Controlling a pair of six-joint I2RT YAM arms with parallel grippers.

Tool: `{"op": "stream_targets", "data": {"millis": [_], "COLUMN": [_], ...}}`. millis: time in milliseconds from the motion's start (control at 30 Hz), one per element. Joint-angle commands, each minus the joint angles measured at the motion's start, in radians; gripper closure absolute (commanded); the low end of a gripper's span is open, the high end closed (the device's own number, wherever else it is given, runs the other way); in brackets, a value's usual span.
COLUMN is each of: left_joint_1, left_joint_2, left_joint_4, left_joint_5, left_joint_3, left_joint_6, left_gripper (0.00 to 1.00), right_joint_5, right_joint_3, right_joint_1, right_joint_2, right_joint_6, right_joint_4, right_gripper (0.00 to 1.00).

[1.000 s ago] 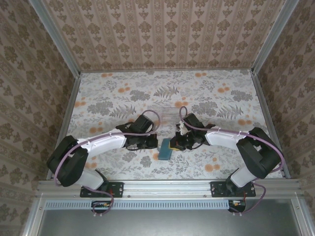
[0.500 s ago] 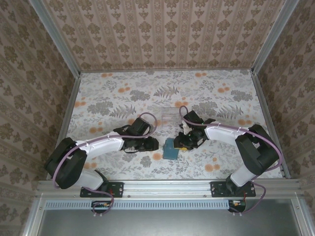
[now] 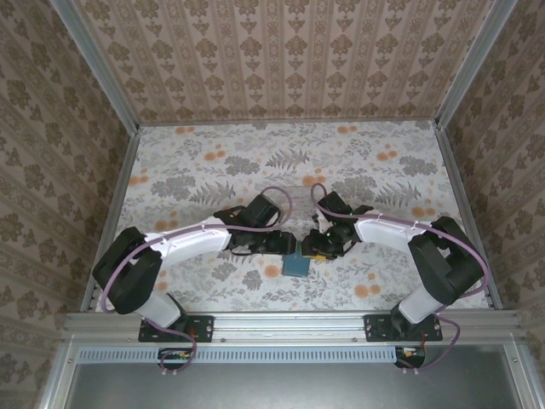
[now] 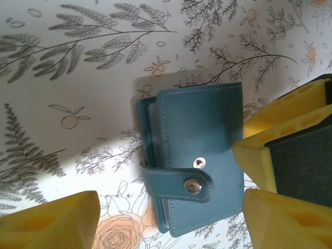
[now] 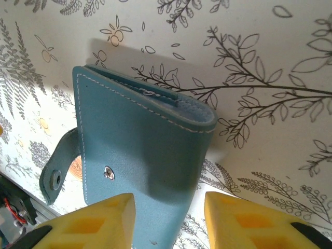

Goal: Take the credit cards out of the card holder

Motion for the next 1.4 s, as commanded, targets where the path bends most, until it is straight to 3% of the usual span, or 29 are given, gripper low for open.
{"op": "stream_targets", "data": {"millis": [0,167,300,467,767,933,1367], "left_joint_1": [-0.026,-0.065,-0.08,-0.075,-0.031,0.027,0.121], "left_joint_2": [0.038,0.116,0.171,0.194,0.115,0.05,-0.106], "left_joint_4": [-0.109,-0.215,-0.232,-0.247,-0.175,-0.022,0.283], "left_joint_5": [-0.066,-0.144,-0.141,-0.144,-0.104,0.002,0.18], "left_joint_3": [0.063,0.162,0.197,0.203,0.119,-0.007,-0.27], "left_joint_6": [0.036,0.054,0.059,0.057,0.051,0.017,-0.077], "left_gripper": [0.24,0.22,0.22,0.26,0.62,0.81,0.88], "right_joint_5": [0.045,0.076,0.071,0.06,0.047,0.095,0.306], "right_joint_3": [0.002,-0.045,-0.08,-0.095,-0.1,-0.06,0.136], "right_joint_1": [-0.016,-0.089,-0.153,-0.163,-0.158,-0.107,0.136], "right_joint_2": [-0.08,-0.207,-0.288,-0.325,-0.323,-0.28,-0.069], "right_joint_6": [0.007,0.011,0.005,0.009,0.023,0.018,0.032], "right_joint_4": [-0.052,-0.095,-0.118,-0.127,-0.121,-0.16,-0.256], "right_gripper": [0.57,0.57,0.57,0.57,0.58,0.57,0.32]}}
